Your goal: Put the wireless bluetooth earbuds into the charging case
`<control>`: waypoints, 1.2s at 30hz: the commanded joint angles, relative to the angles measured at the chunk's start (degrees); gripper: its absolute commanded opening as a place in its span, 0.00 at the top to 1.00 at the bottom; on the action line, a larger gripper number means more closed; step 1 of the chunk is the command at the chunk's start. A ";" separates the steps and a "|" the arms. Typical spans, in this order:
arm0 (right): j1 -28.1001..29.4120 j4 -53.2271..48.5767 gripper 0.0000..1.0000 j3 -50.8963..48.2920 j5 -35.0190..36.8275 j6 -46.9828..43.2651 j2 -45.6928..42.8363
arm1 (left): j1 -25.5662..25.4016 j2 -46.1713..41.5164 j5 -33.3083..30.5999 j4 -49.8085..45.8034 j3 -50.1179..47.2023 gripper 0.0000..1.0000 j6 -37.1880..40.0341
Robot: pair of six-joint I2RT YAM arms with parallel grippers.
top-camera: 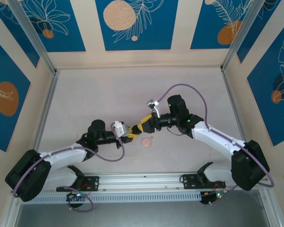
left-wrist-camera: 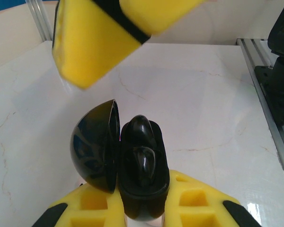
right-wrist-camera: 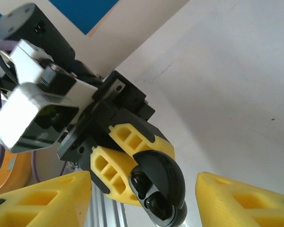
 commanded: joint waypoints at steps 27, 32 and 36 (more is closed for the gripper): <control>-3.10 -1.06 0.52 -4.60 -1.52 -0.87 -8.86 | -0.39 -2.44 -4.20 -8.86 5.70 0.89 -3.05; -3.88 -0.35 0.47 -5.45 -4.37 -6.29 -9.99 | -0.40 -3.63 1.57 -11.25 7.17 0.88 -5.02; -3.87 2.14 0.44 -7.77 -3.97 -13.38 -13.47 | -0.38 -4.75 5.83 -6.66 5.75 0.88 -6.42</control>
